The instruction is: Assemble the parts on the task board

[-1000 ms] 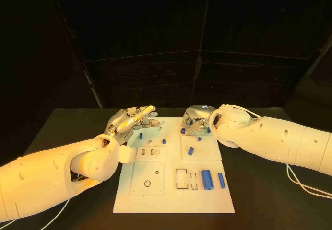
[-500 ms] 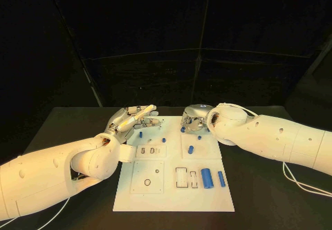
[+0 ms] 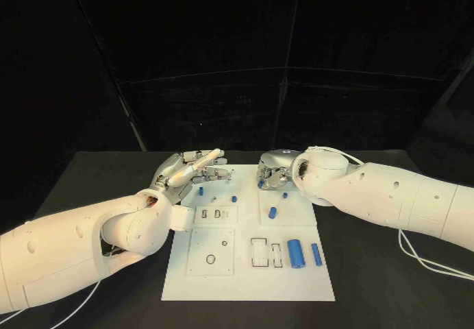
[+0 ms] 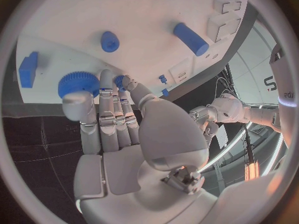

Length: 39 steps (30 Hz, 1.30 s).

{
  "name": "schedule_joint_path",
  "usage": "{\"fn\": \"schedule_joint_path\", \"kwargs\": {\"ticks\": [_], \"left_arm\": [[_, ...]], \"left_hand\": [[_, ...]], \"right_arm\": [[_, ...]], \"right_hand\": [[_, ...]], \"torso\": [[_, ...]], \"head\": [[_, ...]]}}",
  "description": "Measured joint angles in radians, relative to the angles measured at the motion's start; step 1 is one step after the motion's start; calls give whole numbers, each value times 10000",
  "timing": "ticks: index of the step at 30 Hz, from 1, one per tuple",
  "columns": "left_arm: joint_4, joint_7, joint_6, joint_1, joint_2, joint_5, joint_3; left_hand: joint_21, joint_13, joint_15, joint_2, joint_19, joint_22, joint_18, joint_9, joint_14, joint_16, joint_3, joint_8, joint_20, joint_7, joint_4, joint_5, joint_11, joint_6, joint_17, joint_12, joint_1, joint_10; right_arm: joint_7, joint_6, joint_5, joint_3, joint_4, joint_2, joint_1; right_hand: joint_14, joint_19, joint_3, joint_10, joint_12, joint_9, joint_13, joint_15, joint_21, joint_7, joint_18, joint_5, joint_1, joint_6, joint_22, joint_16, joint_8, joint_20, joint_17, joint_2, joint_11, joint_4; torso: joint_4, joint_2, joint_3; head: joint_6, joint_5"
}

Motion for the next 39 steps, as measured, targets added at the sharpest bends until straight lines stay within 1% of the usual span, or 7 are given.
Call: {"fn": "schedule_joint_path", "kwargs": {"ticks": [6, 11, 12, 13, 18, 28, 39], "left_arm": [[-5, -11, 8, 4, 0, 0, 0], [-10, -16, 12, 7, -1, 0, 0], [-11, -18, 12, 7, -2, 0, 0], [-12, -19, 12, 7, -3, 0, 0], [-14, -25, 14, 8, -10, 0, 0], [-58, -31, 16, 13, -26, 0, 0], [-206, -32, 23, 28, -25, 0, 0]], "left_hand": [[0, 1, 0, 0, 0, -1, -1, 0, 0, 0, 0, 0, 0, 0, 0, 0, 0, 0, -1, 0, 0, 0], [0, 1, 0, 0, 0, 0, 0, 0, 0, 0, 0, 0, 0, 0, 0, 0, 0, 0, -1, 0, 0, 0], [0, 1, 0, 0, 0, 0, -1, 1, 0, 0, 0, 0, 0, 0, 0, 0, 0, 0, -1, 0, 0, 0], [0, 1, 0, 0, 0, 0, -1, 1, 0, 0, 17, 0, 0, 0, -16, 0, 0, 0, -1, 0, 0, 0], [0, 1, 0, 0, 0, 1, 0, 1, 0, 0, 28, 0, 0, 0, -27, 0, 0, 0, 7, 0, 0, 0], [0, 2, 0, 0, 0, -8, -1, 2, 0, 0, 28, 0, 0, 0, -27, 0, 0, 0, 7, 0, 0, 0], [0, 2, 0, 0, 0, -7, -2, 2, 0, 0, 28, 0, 0, 0, -27, 0, 0, 0, 5, 1, 0, 0]], "right_arm": [[-1, 64, -3, 0, -48, 45, 0], [-1, 25, -5, 0, -45, 39, 0], [0, 0, -6, 0, -33, 30, 0], [2, -28, -6, 0, -22, 21, 0], [39, -281, -9, 0, 83, -41, 0], [101, -1070, -10, 2, 261, -64, 0], [15, -1749, 18, 12, -686, 779, 50]], "right_hand": [[37, -1, 384, 267, 147, 42, 128, -37, 379, -23, 1, -38, -69, 342, 459, 0, 112, 0, 52, -63, -57, 17], [37, 55, 1001, 618, 337, 100, 314, -37, 733, -154, -9, -362, -34, 802, 934, -45, 245, -56, 94, 44, -157, 1], [37, 55, 1101, 660, 386, 103, 368, -37, 790, -178, -156, -364, -6, 861, 1020, -46, 265, -56, 102, 70, -200, -12], [15, 93, 1196, 662, 386, 111, 397, -59, 836, -198, -159, -403, 6, 913, 1084, -46, 285, -94, 110, 83, -202, -6], [36, 93, 1565, 839, 503, 187, 574, -111, 999, -250, -157, -519, 49, 1083, 1318, -47, 341, -93, 128, 123, -307, 16], [36, 125, 1769, 838, 504, 196, 694, -111, 1082, -240, -156, -769, 35, 1093, 1421, -47, 344, -126, 154, 108, -306, 142], [36, 124, 1880, 781, 504, 265, 769, -111, 1123, -239, -155, -908, -170, 1091, 1455, -47, 260, -126, 186, -97, -250, 252]], "torso": [[-1, -5, -1], [-1, -11, -1], [-1, -10, -1], [-1, -11, -1], [-9, -12, 1], [-16, -14, 3], [2, -4, -1]], "head": [[-12, 18], [-23, 29], [-23, 34], [-23, 35], [-14, 42], [47, 70], [119, 91]]}}
